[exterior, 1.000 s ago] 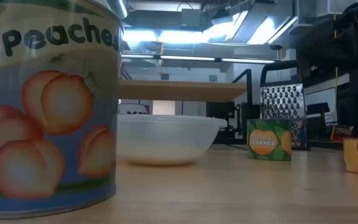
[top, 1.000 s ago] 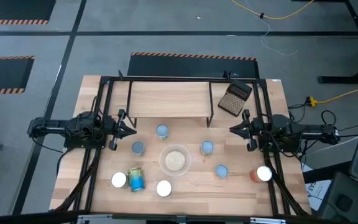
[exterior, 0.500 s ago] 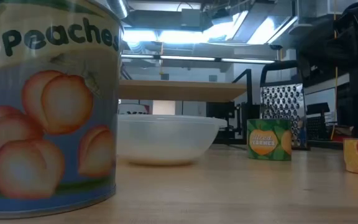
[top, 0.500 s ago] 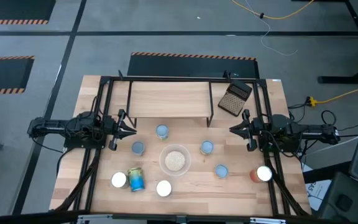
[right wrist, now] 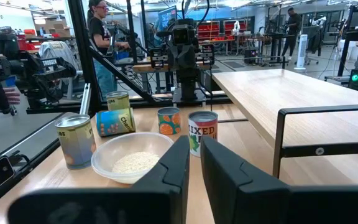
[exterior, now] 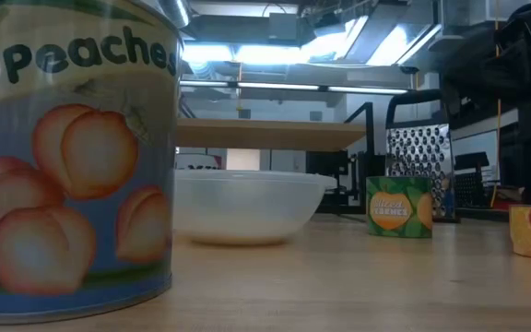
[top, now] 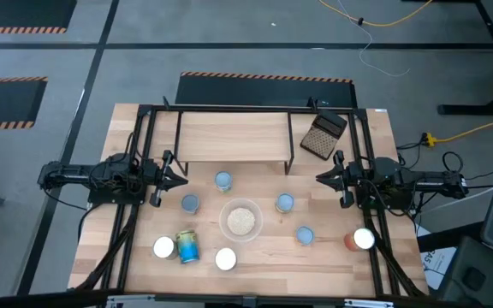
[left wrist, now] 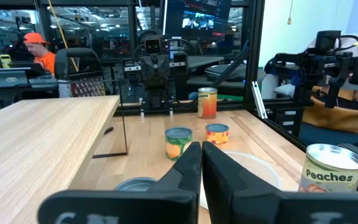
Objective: Pick and place cans onto a shelf
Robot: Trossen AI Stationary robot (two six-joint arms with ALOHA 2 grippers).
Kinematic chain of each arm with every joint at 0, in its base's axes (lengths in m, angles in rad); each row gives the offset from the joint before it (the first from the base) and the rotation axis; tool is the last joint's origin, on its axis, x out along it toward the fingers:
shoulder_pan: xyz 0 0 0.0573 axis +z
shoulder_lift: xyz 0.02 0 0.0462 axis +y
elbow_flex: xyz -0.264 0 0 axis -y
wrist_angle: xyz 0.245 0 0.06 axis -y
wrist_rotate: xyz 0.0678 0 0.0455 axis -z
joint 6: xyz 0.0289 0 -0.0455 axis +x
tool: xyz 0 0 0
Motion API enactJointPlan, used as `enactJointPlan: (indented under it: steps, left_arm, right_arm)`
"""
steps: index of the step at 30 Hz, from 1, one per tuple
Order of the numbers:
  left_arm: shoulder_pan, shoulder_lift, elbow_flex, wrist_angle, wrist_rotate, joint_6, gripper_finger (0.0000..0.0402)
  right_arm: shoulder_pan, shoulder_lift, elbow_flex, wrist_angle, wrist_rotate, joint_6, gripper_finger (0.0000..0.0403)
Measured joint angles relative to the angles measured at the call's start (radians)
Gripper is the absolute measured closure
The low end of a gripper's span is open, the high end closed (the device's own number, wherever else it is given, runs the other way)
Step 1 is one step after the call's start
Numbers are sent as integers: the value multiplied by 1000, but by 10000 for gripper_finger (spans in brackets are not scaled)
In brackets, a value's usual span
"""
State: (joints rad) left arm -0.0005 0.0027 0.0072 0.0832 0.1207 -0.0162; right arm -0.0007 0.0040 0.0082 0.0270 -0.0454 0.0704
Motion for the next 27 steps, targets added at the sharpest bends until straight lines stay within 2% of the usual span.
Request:
enactJointPlan:
  steps: [6, 27]
  left_arm:
    - [0, 0, 0, 0, 0, 0, 400]
    - [0, 0, 0, 55, -6, 0, 372]
  right_arm:
    - [0, 0, 0, 0, 0, 0, 357]
    - [0, 0, 0, 1, 1, -20, 357]
